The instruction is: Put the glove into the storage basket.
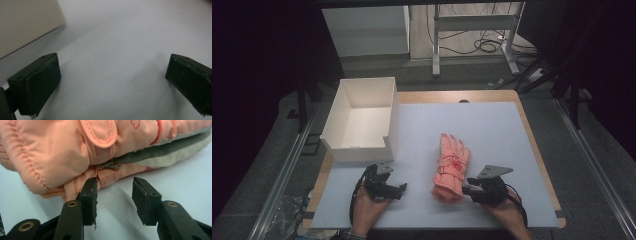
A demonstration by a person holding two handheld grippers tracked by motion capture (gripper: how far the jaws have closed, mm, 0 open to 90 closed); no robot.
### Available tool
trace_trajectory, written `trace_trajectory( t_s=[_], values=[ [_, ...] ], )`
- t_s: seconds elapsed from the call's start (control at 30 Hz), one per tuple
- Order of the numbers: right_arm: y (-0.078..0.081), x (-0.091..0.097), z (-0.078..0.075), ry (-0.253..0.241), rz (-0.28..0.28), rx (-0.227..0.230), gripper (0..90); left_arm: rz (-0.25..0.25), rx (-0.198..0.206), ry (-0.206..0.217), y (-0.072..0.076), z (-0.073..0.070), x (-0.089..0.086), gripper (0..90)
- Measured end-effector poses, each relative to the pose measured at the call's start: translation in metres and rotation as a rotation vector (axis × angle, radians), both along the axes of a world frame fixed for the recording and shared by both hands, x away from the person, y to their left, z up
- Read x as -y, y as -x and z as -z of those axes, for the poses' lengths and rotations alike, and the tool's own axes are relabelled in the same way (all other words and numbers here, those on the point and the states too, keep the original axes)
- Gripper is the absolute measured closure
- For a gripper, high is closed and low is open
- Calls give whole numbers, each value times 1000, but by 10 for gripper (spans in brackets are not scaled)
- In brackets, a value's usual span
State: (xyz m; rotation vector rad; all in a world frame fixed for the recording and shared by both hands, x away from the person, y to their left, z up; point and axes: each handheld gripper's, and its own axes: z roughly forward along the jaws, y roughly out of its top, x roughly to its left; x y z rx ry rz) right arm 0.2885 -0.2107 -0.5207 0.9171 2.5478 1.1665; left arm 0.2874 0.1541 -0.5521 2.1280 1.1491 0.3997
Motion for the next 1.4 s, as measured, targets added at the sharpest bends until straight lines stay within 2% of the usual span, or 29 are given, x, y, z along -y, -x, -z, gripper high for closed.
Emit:
trace_trajectory(
  t_s=[0.43,0.77,1.4],
  values=[
    [-2,-24,9,-24,-14,1,537,0,0,0,0,0,0,0],
    [-7,-39,12,-40,2,4,534,0,0,0,0,0,0,0],
    [-26,-67,15,-15,20,32,527,2,-2,-5,0,0,0,0]
  ],
)
